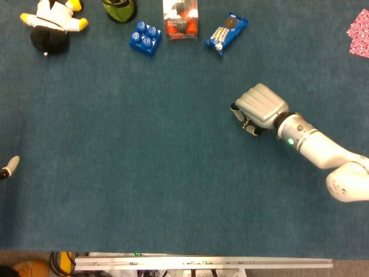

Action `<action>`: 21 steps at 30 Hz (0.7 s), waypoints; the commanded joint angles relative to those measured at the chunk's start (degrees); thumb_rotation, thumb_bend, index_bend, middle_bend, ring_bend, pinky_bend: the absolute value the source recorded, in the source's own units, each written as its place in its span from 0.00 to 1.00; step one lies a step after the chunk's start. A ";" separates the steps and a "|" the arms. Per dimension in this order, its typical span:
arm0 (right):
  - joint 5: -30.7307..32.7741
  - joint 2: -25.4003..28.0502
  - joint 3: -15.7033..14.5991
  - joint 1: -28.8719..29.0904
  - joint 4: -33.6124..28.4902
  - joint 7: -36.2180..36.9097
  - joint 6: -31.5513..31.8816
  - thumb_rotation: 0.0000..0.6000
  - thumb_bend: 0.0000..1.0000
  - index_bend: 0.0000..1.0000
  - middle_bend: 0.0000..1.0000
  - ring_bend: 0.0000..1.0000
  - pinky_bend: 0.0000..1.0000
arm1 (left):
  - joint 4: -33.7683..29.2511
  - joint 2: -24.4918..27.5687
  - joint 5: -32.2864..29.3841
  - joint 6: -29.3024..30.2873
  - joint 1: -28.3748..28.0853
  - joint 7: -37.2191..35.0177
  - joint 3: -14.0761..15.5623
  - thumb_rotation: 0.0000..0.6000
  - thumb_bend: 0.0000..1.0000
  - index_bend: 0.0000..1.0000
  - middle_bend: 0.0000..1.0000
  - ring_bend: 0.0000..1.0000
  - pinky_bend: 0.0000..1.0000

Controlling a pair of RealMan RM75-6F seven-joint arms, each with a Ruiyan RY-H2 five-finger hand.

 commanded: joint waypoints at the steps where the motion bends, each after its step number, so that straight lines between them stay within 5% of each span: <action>1: 0.17 -0.21 -0.10 0.17 0.17 -0.01 -0.09 1.00 0.23 0.54 0.92 0.93 1.00 | 0.12 -0.01 -0.06 0.03 0.06 -0.15 -0.01 1.00 0.20 0.02 0.08 0.05 0.01; 21: 1.86 -1.21 -0.78 0.72 1.14 -0.69 0.53 1.00 0.34 0.54 0.93 0.93 1.00 | 1.30 -0.37 -0.03 0.15 0.35 -1.42 -0.02 1.00 0.20 0.02 0.08 0.05 0.01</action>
